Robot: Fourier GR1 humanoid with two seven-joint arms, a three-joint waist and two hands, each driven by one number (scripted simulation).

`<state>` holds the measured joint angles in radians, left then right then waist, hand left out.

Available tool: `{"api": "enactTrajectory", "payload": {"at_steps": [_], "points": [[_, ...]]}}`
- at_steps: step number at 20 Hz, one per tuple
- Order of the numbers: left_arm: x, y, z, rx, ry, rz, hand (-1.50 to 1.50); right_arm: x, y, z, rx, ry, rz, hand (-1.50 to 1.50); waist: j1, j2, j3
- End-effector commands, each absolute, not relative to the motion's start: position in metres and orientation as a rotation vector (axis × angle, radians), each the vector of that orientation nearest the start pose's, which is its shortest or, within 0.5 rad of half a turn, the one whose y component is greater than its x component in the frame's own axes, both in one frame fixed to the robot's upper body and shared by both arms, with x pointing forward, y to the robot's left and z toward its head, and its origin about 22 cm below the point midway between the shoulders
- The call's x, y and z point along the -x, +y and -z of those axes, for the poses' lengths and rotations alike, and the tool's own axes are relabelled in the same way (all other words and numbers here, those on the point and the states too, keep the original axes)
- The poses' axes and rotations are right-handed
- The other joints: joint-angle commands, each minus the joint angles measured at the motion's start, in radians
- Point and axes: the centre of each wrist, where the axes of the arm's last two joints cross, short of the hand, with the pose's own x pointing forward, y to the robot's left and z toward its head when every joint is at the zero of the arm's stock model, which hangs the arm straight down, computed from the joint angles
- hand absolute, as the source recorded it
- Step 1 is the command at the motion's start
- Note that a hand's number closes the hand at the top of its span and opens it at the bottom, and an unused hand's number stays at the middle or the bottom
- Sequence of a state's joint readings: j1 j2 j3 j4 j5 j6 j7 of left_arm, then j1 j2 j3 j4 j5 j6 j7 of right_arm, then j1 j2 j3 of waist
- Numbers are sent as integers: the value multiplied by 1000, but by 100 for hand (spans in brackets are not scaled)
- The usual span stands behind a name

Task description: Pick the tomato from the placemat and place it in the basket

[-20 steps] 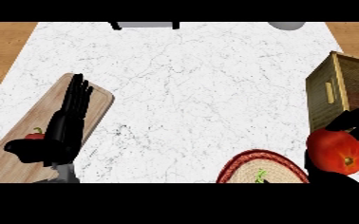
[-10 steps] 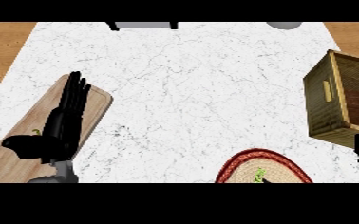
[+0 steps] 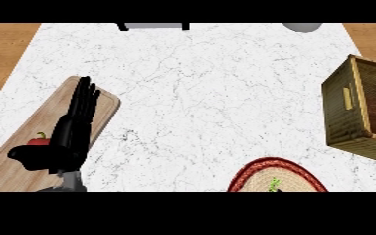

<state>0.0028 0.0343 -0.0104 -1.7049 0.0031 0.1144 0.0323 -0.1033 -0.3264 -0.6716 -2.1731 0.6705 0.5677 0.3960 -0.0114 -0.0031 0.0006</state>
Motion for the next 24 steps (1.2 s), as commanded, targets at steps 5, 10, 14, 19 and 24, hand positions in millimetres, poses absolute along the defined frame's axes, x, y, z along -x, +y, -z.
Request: {"api": "enactTrajectory", "payload": {"at_steps": [5, 10, 14, 19, 24], "points": [[-235, 219, -31, -99, -1677, -47, 0, -176, -421, -183, 1228, -1233, -470, 150, 12, 3, 0], [-248, 220, -27, -86, -1682, -63, 0, -186, -426, -183, 1171, -1258, -429, 150, 11, 3, -1], [-239, 240, -36, -105, -1677, -63, 0, -164, -454, -169, 1189, -1266, -402, 150, 9, 2, -1], [-244, 236, -35, -82, -1681, -59, 0, -179, -450, -141, 1188, -1220, -315, 150, 12, 3, -1], [-241, 232, -34, -83, -1684, -55, 0, -182, -475, -123, 1149, -1179, -364, -150, 12, 3, 0]]}}
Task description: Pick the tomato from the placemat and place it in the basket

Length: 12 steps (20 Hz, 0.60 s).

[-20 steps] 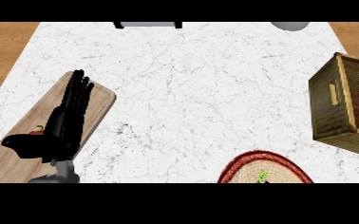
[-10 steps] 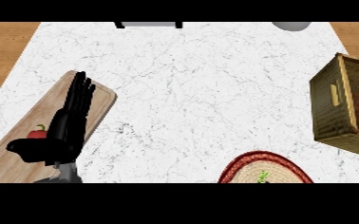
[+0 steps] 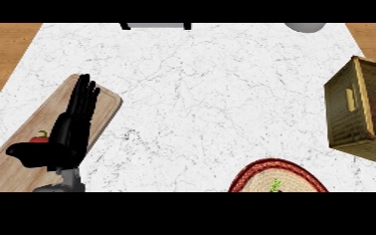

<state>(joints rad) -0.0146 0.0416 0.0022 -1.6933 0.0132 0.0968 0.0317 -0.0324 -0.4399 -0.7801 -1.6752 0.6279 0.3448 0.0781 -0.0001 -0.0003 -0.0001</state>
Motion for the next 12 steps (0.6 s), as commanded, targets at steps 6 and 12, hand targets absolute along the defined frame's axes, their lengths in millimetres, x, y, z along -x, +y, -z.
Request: {"api": "enactTrajectory", "payload": {"at_steps": [6, 12], "points": [[-232, 233, -40, -102, -1685, -66, 0, -172, -483, -128, 1135, -1264, -310, -150, -1, -1, 0], [-233, 251, -27, -98, -1675, -65, 0, -164, -490, -128, 1164, -1430, -208, -150, -3, -1, 0]]}}
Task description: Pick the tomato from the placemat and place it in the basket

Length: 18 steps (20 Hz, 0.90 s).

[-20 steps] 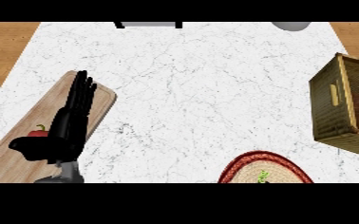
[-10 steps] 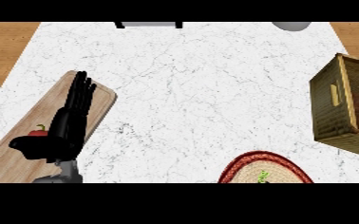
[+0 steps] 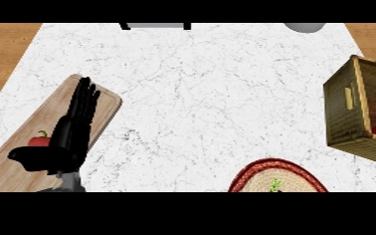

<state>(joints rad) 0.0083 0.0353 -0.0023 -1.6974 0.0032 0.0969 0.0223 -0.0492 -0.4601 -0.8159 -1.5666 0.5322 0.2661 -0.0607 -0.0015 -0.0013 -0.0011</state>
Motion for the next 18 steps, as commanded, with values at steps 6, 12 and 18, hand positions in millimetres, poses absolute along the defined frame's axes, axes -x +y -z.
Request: {"api": "enactTrajectory", "payload": {"at_steps": [6, 12, 18], "points": [[-229, 234, -18, -108, -1677, -58, 0, -163, -503, -180, 1310, -1478, -91, -150, -1, 0, 1], [-243, 224, -27, -81, -1657, -40, 0, -145, -521, -200, 1382, -1432, 44, -150, -2, 1, 1], [-242, 230, -33, -106, -1676, -63, 0, -85, -567, -220, 1296, -1512, 222, -150, -13, -1, 1]]}}
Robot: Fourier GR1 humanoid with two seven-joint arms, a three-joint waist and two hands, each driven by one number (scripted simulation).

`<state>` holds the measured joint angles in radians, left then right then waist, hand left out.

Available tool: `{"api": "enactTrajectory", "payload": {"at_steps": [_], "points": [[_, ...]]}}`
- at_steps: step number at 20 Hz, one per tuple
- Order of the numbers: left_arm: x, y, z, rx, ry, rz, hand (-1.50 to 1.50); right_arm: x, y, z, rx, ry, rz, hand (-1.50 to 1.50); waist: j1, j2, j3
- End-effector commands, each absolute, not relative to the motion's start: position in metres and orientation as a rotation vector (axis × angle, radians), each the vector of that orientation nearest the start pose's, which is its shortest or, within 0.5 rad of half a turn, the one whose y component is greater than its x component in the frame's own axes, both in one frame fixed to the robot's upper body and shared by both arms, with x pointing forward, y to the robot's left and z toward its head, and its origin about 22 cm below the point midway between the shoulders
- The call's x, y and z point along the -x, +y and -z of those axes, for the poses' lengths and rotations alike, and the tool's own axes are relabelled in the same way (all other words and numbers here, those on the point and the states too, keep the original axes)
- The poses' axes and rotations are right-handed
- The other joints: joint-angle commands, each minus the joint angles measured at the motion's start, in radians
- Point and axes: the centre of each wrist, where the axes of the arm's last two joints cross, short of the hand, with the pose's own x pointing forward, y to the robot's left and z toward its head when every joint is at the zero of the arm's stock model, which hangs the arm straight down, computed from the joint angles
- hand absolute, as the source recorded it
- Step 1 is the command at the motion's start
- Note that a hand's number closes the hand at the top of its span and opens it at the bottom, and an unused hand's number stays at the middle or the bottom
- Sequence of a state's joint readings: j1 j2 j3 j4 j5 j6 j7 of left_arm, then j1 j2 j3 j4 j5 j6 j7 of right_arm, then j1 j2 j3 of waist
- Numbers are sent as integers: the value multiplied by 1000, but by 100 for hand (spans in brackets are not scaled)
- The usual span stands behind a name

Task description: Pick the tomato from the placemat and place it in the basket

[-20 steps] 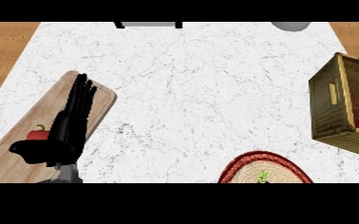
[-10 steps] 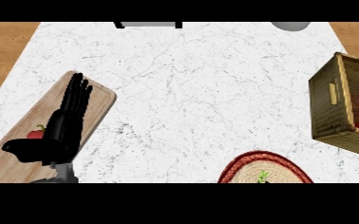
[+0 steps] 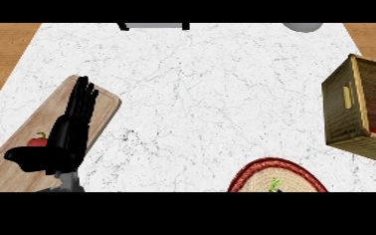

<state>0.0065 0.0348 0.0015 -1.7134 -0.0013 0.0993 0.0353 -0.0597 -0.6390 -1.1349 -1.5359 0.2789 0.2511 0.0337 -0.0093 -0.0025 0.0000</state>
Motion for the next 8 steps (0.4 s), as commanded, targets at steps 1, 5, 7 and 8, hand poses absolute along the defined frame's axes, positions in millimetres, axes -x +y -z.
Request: {"api": "enactTrajectory", "payload": {"at_steps": [1, 5, 7, 8], "points": [[-240, 238, -33, -112, -1668, -67, 0, -72, -580, -217, 1288, -1547, 237, -150, -6, -1, 1], [-234, 244, -32, -75, -1658, -54, 0, -47, -582, -230, 1201, -1567, 188, -150, -2, -1, 0], [-253, 209, -23, -95, -1660, -61, 0, -44, -596, -225, 1178, -1608, 203, -150, -5, 1, 0], [-240, 234, -37, -110, -1659, -63, 0, -24, -599, -256, 1178, -1610, 183, -150, -4, -2, 0]]}}
